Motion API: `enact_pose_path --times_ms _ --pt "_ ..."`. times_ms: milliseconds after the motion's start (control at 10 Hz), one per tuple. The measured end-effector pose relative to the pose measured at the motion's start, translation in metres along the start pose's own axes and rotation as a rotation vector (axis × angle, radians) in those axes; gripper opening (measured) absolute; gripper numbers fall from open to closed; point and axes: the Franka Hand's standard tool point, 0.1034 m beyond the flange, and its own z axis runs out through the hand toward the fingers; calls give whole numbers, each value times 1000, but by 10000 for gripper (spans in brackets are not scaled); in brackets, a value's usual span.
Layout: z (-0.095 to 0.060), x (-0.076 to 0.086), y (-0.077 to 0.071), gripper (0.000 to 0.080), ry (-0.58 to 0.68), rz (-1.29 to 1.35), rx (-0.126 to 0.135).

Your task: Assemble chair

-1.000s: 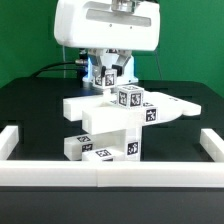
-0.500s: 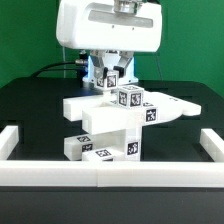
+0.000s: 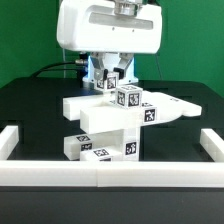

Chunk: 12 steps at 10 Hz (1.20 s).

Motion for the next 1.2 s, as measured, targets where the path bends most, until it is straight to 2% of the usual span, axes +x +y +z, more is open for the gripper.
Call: enact_pose_path --times_ms 1200 --pt "4 -3 0 290 -8 3 2"
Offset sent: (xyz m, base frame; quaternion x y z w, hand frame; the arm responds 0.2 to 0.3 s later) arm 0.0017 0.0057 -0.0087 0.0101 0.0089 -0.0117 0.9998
